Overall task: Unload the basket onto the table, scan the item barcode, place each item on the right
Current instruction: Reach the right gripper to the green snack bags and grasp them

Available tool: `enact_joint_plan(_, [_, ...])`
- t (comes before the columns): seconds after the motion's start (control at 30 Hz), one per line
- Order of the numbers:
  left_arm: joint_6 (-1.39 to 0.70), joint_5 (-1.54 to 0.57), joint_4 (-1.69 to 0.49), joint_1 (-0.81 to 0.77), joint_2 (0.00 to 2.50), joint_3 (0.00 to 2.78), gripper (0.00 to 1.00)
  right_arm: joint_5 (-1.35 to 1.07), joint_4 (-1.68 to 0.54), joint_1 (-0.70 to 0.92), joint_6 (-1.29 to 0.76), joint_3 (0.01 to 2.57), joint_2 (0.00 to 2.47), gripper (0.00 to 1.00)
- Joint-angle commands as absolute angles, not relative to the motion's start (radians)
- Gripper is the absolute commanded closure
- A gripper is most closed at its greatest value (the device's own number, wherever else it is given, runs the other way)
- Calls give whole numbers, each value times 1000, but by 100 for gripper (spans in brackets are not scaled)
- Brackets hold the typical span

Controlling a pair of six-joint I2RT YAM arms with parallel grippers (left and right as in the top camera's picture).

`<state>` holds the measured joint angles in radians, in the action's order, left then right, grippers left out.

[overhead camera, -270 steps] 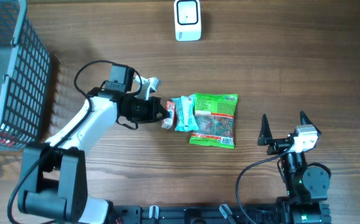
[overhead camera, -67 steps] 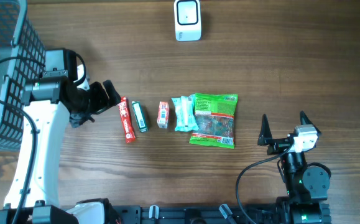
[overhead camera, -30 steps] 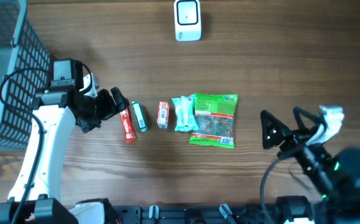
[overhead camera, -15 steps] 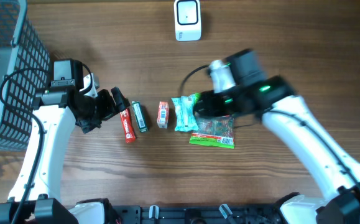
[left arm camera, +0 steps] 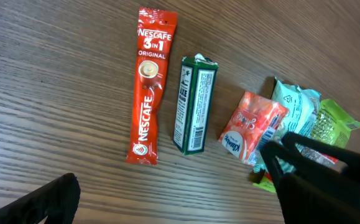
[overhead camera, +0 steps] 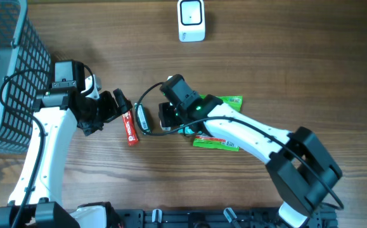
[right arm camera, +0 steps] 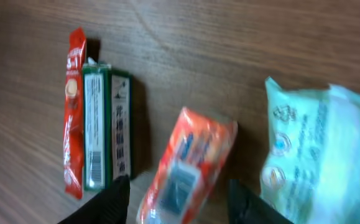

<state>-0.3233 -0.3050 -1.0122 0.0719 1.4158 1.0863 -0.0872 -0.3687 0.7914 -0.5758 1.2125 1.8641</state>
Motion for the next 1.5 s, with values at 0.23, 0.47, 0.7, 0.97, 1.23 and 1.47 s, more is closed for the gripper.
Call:
enact_joint_plan(0.23, [-322, -314, -1012, 69, 1405, 1081, 0, -68, -303, 793, -577, 1218, 1950, 71])
enact_joint_plan(0.47, [-322, -314, -1012, 69, 1405, 1081, 0, -70, -380, 776, -423, 1219, 1765, 69])
enact_joint_plan(0.7, [-322, -314, -1012, 69, 1405, 1081, 0, 25, -630, 643, -383, 1219, 1623, 72])
enact_joint_plan(0.97, [-322, -314, -1012, 69, 1405, 1081, 0, -19, -714, 549, -305, 1211, 1627, 18])
enact_joint_plan(1.23, [-322, -314, -1012, 69, 1405, 1081, 0, -190, -809, 419, 15, 1073, 1631, 18])
enact_joint_plan(1.47, [-322, -314, -1012, 69, 1405, 1081, 0, -160, -374, 419, 26, 1005, 1633, 53])
